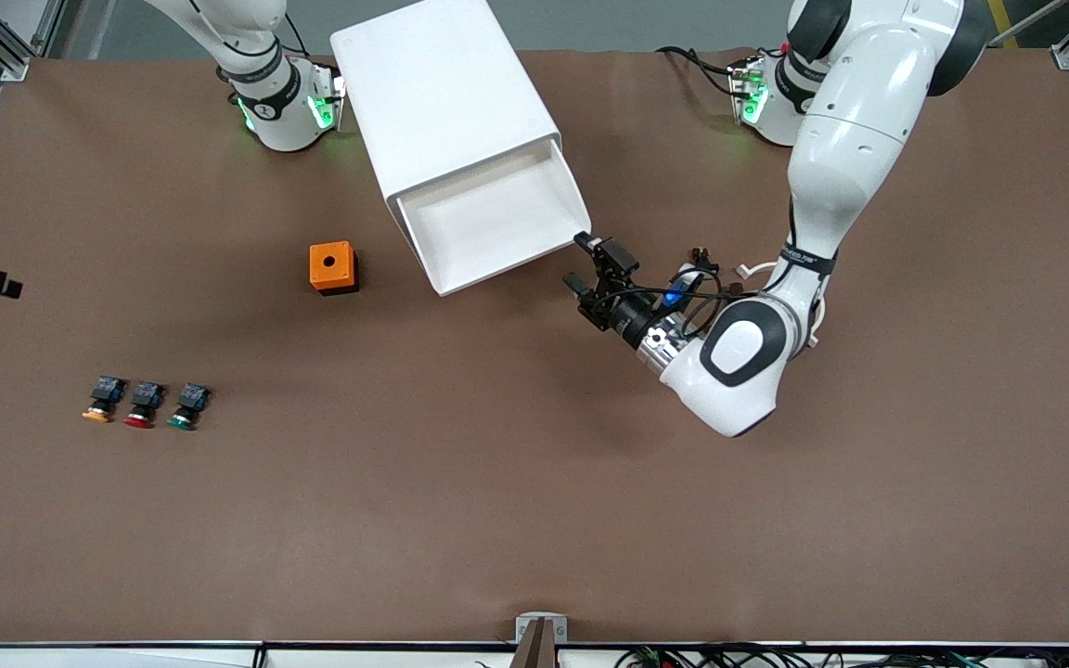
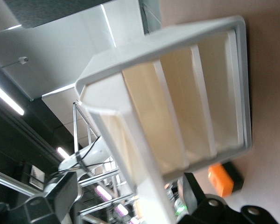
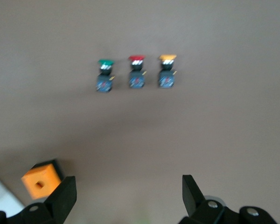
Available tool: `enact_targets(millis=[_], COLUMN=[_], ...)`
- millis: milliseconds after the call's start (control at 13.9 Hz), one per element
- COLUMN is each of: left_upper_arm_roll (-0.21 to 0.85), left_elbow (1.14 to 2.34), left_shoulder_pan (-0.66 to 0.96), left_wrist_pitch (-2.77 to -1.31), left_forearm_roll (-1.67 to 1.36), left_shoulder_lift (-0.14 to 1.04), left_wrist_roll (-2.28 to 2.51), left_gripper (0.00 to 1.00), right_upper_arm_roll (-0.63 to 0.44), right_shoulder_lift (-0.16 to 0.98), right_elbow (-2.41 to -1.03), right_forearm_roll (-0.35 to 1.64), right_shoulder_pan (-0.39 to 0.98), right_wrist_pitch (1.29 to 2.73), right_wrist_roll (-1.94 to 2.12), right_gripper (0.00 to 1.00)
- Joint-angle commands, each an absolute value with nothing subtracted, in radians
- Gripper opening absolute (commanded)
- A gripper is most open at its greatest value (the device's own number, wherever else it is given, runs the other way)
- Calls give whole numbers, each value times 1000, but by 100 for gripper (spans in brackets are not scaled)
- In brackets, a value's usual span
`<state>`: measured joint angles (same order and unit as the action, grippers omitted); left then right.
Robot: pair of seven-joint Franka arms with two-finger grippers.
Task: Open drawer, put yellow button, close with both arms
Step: 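Release the drawer with the left gripper while the right gripper reaches the yellow button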
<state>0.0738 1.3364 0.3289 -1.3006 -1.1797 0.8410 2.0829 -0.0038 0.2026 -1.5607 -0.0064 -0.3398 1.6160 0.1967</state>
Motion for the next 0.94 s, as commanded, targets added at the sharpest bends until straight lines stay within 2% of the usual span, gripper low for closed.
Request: enact_targets(millis=[0, 216, 647, 863], left_upper_arm_roll=[78, 75, 55, 46], left_elbow=[1261, 1256, 1215, 1215], left_shoulder_pan=[279, 250, 244, 245], left_wrist_pitch=[-1298, -1257, -1262, -1324], left_forearm_roll=[-1216, -1207, -1068, -970], left_shoulder_lift=[844, 838, 795, 753], left_wrist_roll=[1950, 1749, 1276, 1074], left_gripper=[100, 100, 100, 100], right_upper_arm_roll=[11, 9, 9, 9], right_shoulder_lift=[247, 278, 386, 460], right_elbow=[-1528, -1592, -1807, -1816], right_forearm_roll=[-3, -6, -6, -6], right_shoulder_pan=[-409, -426, -431, -425], right_wrist_pitch=[1629, 1779, 2265, 2379], right_wrist_roll=[273, 270, 265, 244], right_gripper=[100, 100, 100, 100])
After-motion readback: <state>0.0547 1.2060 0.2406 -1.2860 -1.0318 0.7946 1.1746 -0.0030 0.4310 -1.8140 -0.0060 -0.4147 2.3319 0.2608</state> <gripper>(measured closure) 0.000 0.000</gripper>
